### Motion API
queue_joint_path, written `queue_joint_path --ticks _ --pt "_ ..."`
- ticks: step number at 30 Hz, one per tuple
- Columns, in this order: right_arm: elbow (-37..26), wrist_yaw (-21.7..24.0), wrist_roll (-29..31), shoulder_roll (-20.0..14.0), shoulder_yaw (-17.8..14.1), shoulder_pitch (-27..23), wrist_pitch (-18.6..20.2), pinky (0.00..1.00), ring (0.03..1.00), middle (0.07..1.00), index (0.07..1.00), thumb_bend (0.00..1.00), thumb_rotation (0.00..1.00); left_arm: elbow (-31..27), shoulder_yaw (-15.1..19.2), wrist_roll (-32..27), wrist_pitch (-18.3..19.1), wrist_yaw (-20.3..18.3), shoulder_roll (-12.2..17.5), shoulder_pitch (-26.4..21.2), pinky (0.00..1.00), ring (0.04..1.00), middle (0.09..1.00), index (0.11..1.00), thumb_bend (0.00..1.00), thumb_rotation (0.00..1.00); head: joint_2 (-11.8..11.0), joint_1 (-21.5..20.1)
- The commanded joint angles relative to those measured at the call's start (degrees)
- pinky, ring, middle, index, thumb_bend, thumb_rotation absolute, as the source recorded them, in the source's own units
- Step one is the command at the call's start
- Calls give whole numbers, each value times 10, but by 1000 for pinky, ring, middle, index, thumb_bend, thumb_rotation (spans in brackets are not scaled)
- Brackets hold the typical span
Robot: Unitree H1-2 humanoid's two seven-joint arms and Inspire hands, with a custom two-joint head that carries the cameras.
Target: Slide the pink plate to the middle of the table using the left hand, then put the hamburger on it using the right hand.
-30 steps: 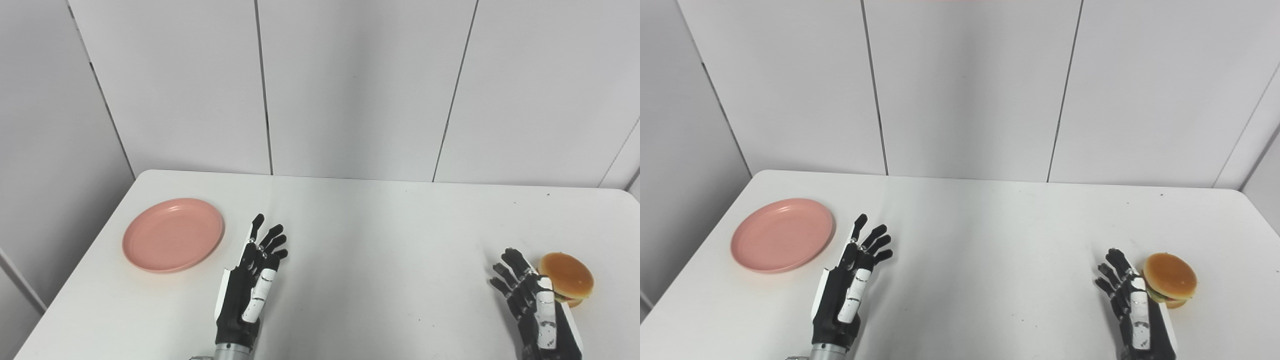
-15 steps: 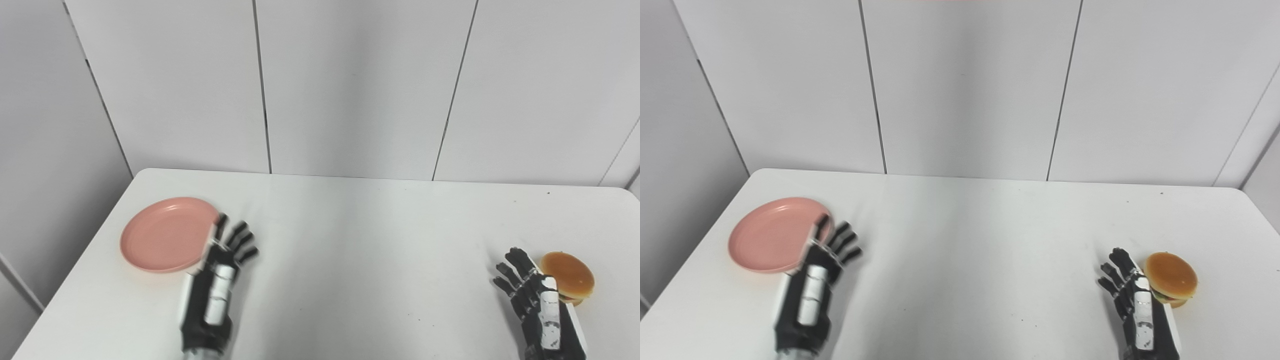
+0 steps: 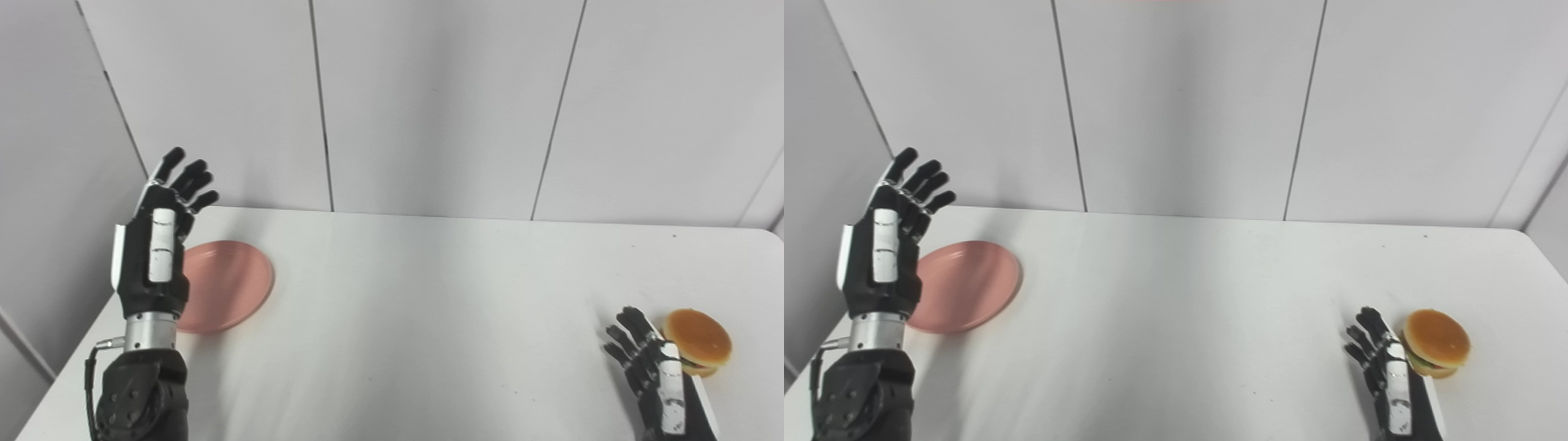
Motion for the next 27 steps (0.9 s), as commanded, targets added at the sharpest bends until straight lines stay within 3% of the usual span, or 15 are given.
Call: queue_joint_path --ticks 1,11,14,17,27 --pt "5 0 1 11 5 18 7 904 891 918 885 824 1000 15 13 2 -8 9 29 -38 727 796 790 814 835 783 0 0" --pt "1 0 -1 15 7 19 8 928 923 937 905 775 1000 246 58 -36 -97 -23 119 -106 717 813 798 788 821 747 5 -1" --pt "-3 -4 -6 16 8 21 10 903 906 923 898 778 1000 293 75 -81 -67 -30 122 -130 737 823 809 779 832 743 8 2" --pt "-9 -4 -5 15 9 23 14 902 908 924 899 789 1000 335 81 -104 -55 -41 127 -144 745 815 831 810 785 803 14 0" --pt "-29 -4 -8 11 13 29 27 901 907 920 905 762 1000 478 81 -107 -76 -40 137 -183 709 784 803 792 781 753 23 -2"
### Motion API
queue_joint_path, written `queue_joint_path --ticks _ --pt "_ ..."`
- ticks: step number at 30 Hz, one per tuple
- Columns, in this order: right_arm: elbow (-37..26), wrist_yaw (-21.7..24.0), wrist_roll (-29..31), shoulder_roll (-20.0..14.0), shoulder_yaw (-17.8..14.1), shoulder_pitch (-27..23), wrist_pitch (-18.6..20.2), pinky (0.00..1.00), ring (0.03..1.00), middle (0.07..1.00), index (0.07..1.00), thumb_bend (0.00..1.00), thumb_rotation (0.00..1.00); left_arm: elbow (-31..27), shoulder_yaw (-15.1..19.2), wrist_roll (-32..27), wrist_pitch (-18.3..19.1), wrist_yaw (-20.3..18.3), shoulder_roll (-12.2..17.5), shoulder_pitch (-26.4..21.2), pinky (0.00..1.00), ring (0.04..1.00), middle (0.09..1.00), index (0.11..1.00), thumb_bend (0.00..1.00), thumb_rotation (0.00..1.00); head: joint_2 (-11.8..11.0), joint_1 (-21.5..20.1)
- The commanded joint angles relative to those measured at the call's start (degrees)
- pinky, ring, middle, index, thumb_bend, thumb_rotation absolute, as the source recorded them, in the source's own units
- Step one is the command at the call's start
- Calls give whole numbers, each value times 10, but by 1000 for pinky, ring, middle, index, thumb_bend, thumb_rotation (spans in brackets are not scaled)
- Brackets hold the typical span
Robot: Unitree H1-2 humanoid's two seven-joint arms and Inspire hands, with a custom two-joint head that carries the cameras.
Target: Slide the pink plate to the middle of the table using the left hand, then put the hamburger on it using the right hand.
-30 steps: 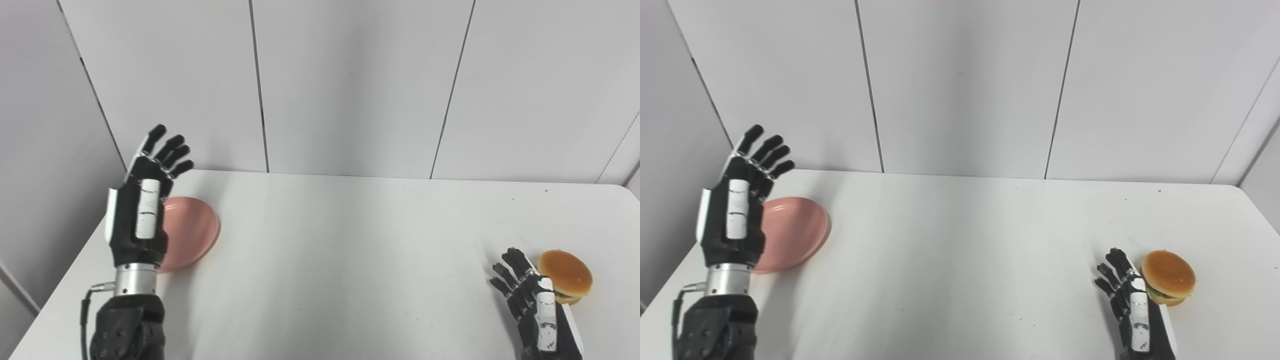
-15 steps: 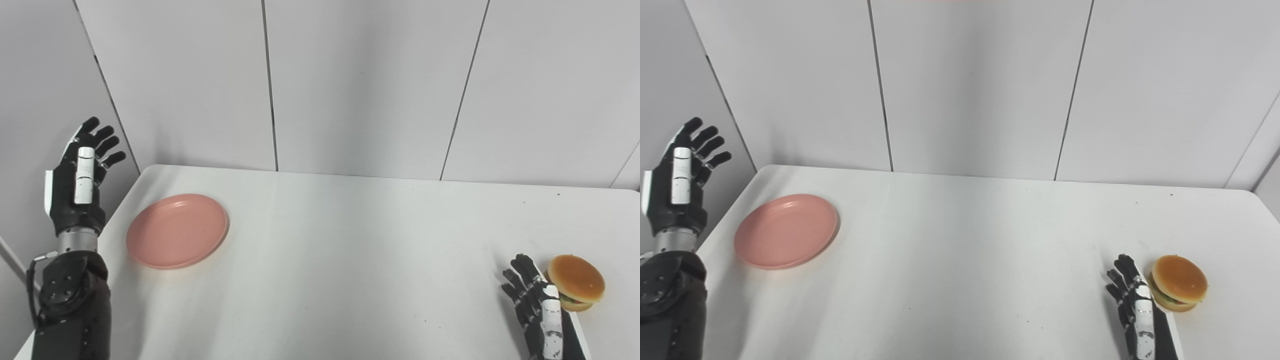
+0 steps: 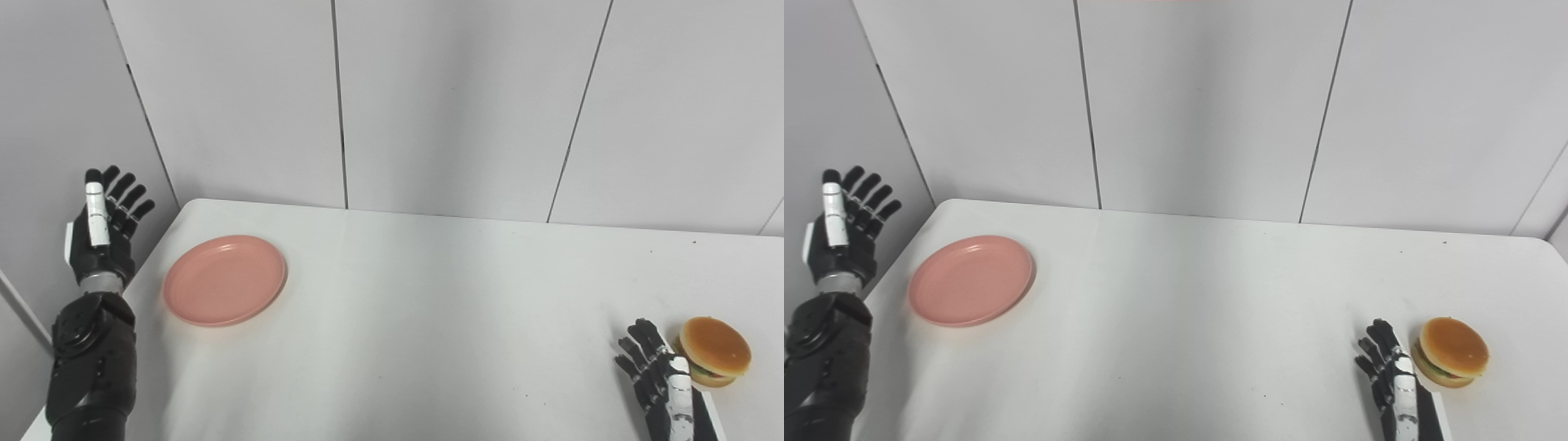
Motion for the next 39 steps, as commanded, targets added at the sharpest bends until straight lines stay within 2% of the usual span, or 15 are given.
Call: queue_joint_path --ticks 1,7,11,16,17,23,26,28,32,35,39 --pt "-6 1 -1 4 3 13 10 900 906 919 903 764 1000 16 0 4 -27 0 26 -38 701 779 796 772 787 737 4 -1" --pt "-15 1 0 2 2 15 17 899 909 922 904 760 1000 102 -14 20 -54 -4 30 -54 722 773 788 770 803 693 10 -5" --pt "-20 1 -2 1 3 17 21 889 902 918 906 761 1000 151 -15 18 -70 -10 28 -59 680 757 774 735 809 669 13 -6" --pt "-28 -1 -4 2 4 19 25 880 889 909 899 753 1000 186 -14 14 -85 -14 26 -58 670 770 785 751 797 672 16 -10" --pt "-30 -1 -5 2 4 20 26 880 892 910 900 750 1000 193 -13 12 -86 -15 27 -58 697 776 786 748 794 671 17 -10" --pt "-31 0 -7 2 6 19 26 879 887 905 900 744 1000 200 -9 6 -83 -29 24 -50 736 802 810 759 791 661 17 -12" --pt "-30 0 -7 2 6 18 25 880 888 908 908 749 1000 194 -12 7 -76 -36 19 -46 756 786 801 755 773 651 18 -14" --pt "-30 0 -7 2 7 18 26 880 887 908 907 746 1000 192 -15 5 -70 -44 16 -44 762 798 796 751 800 647 18 -15" --pt "-29 -2 -10 3 8 18 26 876 887 907 908 744 1000 176 -33 19 -69 -55 8 -36 782 804 808 773 797 652 17 -14" --pt "-28 -2 -8 5 9 17 26 874 886 907 908 746 1000 170 -55 35 -69 -52 6 -32 767 802 808 777 803 683 17 -17" --pt "-27 -3 -9 7 11 17 27 882 890 909 904 740 1000 163 -72 40 -66 -57 0 -27 735 797 800 758 813 673 17 -18"
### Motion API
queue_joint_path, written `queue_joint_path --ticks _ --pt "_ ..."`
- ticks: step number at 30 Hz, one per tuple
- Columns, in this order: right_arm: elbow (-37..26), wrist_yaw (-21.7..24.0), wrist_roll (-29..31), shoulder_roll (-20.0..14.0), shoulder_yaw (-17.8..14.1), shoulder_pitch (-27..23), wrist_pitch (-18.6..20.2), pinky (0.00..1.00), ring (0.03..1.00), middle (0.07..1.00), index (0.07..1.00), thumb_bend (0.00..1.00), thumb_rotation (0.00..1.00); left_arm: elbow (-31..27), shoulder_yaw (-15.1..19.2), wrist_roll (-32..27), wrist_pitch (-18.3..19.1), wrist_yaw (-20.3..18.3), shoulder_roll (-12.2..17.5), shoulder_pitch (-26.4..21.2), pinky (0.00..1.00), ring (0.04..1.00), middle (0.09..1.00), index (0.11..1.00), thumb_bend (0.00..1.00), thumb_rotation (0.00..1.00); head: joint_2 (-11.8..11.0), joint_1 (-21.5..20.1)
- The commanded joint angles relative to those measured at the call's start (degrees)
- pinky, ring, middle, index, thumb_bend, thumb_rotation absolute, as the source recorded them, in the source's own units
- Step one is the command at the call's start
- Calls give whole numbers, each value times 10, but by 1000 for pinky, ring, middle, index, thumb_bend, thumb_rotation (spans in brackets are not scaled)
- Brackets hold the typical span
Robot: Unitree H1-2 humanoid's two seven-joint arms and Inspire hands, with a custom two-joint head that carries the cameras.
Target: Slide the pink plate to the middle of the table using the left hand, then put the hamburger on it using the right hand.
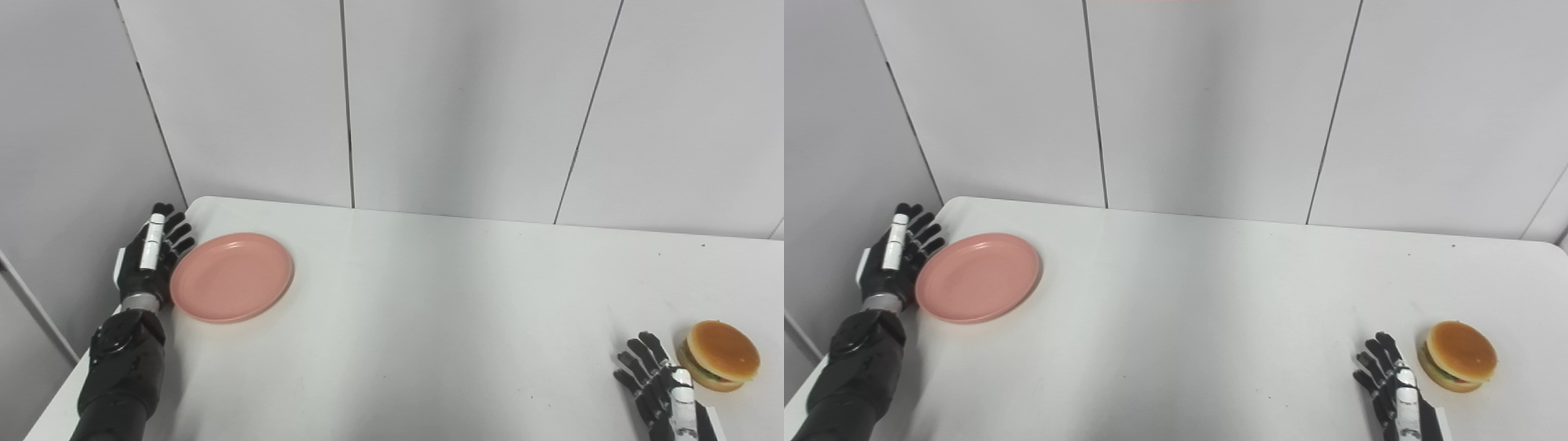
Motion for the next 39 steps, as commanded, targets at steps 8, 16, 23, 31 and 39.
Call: queue_joint_path --ticks 8,16,23,31,39 --pt "-1 2 1 6 5 0 9 878 888 912 902 747 1000 -26 -36 30 26 1 -12 12 785 828 817 763 787 691 1 -2" --pt "4 0 -8 4 9 -1 7 866 878 908 905 753 1000 -41 -46 34 41 -12 -15 14 805 843 828 762 786 710 1 -7" --pt "7 3 -10 5 11 -1 5 865 881 910 909 766 1000 -73 -47 25 56 -23 -34 21 742 813 806 750 810 690 1 -14" --pt "10 -4 -21 12 16 3 1 829 850 898 902 779 1000 -102 -58 31 43 -29 -72 26 690 770 775 715 799 685 -4 -46" --pt "15 -5 -23 20 17 3 -8 828 852 901 900 791 1000 -151 -78 35 70 -25 -103 18 697 778 777 739 792 696 0 -53"
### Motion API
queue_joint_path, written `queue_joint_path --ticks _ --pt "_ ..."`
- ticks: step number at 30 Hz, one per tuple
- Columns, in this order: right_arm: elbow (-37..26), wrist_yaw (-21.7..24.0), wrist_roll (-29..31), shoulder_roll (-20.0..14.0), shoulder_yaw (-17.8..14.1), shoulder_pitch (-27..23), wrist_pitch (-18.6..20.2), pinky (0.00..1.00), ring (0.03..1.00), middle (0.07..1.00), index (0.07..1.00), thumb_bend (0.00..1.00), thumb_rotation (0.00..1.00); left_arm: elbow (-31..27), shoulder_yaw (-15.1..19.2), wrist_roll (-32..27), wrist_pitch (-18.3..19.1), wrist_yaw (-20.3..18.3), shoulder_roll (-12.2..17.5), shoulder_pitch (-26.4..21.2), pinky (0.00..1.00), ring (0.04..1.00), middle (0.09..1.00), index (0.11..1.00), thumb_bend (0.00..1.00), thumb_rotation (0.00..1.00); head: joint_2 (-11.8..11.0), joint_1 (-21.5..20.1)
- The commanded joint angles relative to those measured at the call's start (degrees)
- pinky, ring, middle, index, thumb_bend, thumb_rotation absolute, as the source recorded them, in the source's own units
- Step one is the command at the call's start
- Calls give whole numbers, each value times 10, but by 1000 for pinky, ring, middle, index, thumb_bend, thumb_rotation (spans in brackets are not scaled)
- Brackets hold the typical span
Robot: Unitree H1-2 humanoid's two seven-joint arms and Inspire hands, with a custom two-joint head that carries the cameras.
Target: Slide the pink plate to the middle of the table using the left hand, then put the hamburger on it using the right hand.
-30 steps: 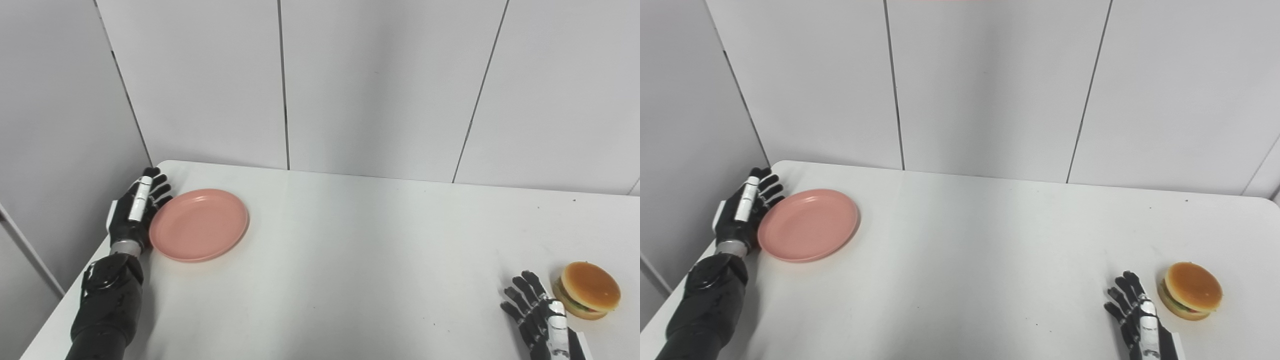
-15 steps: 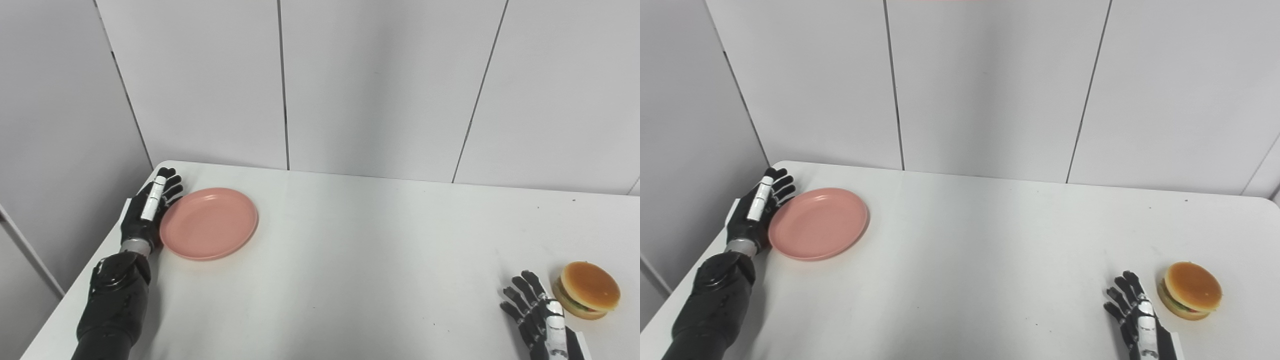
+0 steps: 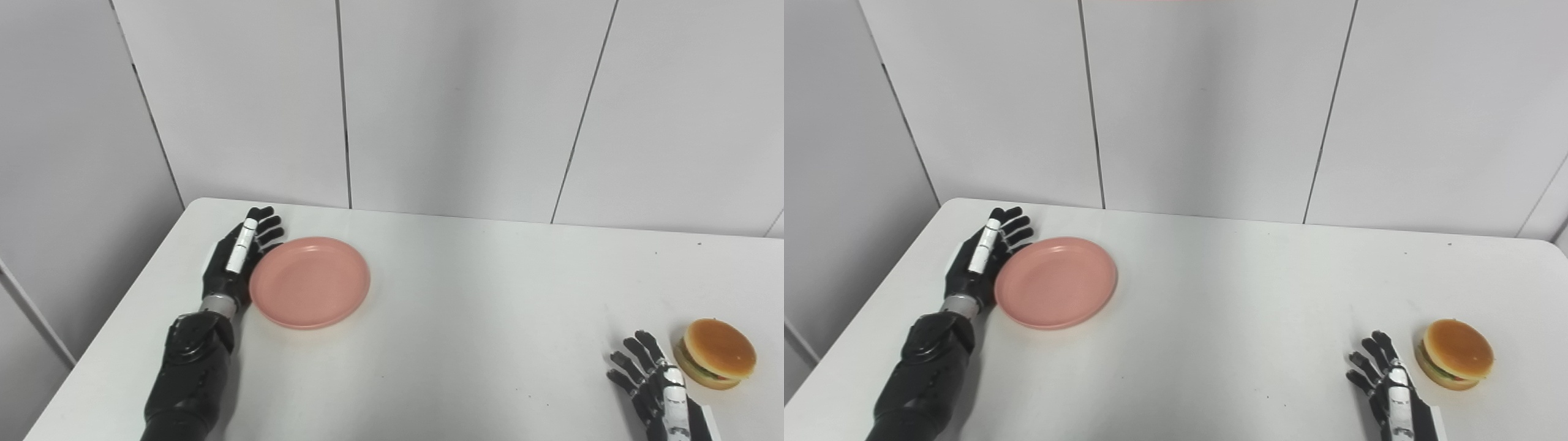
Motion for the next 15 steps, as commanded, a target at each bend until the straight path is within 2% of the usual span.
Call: queue_joint_path --ticks 1,4,8,12,15 --pt "9 5 -2 9 8 4 -6 827 852 902 902 798 1000 -16 -6 4 16 -2 -4 -11 706 779 775 739 794 698 0 1" --pt "9 5 -3 9 9 4 -6 823 848 900 900 804 1000 -30 -15 6 22 -2 -14 -11 704 775 771 740 794 705 2 -1" --pt "3 3 -3 9 9 5 0 816 846 900 895 811 1000 -52 -16 0 30 -1 -32 -9 649 767 765 726 793 687 7 -5" --pt "2 1 -5 9 9 5 3 804 841 896 889 795 1000 -71 -22 -1 42 -5 -45 -4 645 767 770 725 790 697 6 -11" --pt "5 0 -4 10 9 4 1 811 839 897 892 790 1000 -79 -32 5 51 -10 -54 1 678 772 765 729 801 707 5 -13"
